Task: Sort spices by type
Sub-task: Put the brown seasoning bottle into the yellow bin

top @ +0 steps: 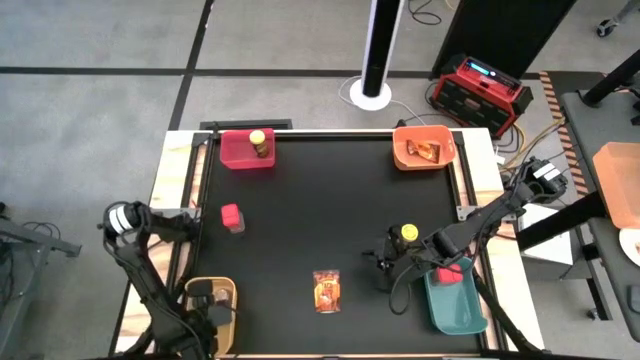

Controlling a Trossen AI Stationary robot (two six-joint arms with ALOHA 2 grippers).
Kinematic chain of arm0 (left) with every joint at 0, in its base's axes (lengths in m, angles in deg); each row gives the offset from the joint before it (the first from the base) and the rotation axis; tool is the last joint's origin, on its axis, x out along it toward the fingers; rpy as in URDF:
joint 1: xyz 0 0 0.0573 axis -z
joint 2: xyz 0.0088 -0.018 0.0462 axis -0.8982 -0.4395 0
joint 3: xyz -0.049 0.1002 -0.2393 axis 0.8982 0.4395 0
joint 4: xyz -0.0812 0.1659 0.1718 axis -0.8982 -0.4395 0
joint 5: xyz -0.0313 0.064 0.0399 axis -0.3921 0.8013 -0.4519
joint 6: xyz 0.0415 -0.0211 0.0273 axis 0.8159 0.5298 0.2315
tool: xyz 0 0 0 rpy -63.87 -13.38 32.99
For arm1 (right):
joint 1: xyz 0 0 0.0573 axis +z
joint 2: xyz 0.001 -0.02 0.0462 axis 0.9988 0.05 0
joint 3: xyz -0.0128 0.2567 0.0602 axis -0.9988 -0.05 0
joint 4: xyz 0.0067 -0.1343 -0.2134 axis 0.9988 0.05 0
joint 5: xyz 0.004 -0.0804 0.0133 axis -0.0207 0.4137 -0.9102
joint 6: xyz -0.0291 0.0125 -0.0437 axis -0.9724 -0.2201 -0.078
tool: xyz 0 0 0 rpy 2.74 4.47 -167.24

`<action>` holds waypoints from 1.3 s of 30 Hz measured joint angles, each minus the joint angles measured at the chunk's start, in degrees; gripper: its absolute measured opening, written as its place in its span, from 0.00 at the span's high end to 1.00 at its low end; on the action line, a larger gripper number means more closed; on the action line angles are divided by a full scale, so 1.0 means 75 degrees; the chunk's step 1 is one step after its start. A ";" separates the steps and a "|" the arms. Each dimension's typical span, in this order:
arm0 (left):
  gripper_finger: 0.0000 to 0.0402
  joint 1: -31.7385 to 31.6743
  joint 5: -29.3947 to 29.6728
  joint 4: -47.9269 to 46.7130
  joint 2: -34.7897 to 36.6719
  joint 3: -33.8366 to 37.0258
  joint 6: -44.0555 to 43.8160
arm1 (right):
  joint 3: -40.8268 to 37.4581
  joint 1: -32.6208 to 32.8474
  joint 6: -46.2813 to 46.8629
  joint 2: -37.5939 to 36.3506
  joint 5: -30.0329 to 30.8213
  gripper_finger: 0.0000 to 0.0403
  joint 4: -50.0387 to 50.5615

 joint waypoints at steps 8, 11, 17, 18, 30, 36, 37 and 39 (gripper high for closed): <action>0.60 0.0386 0.0350 -0.1059 0.0002 -0.0518 -0.0731 | 0.0000 0.0000 0.0000 0.0000 0.0000 0.97 -0.0003; 0.60 0.0615 0.0906 -0.1047 -0.0001 -0.0613 -0.1192 | -0.0003 0.0000 0.0000 0.0000 0.0000 0.97 -0.0006; 0.61 0.1077 0.2877 -0.1073 0.0002 -0.0789 -0.2416 | -0.0038 0.0000 -0.0003 0.0000 0.0000 0.97 -0.0132; 0.61 0.1147 0.3192 -0.1073 0.0002 -0.0784 -0.2640 | -0.0038 0.0000 -0.0003 0.0000 0.0000 0.97 -0.0132; 0.61 0.1783 0.4767 -0.1073 -0.0042 -0.0734 -0.3132 | -0.0052 0.0000 -0.0006 0.0000 -0.0002 0.97 -0.0161; 0.61 0.1776 0.4507 -0.1349 -0.0194 -0.0703 -0.3102 | -0.0055 0.0000 -0.0006 0.0000 0.0006 0.97 -0.0182; 0.61 0.1748 0.4274 -0.1348 -0.0202 -0.0699 -0.3114 | -0.0055 0.0000 -0.0006 0.0000 0.0006 0.97 -0.0189; 0.61 0.1667 0.3690 -0.1338 -0.0199 -0.0699 -0.3158 | -0.0058 0.0000 -0.0004 0.0000 0.0006 0.97 -0.0191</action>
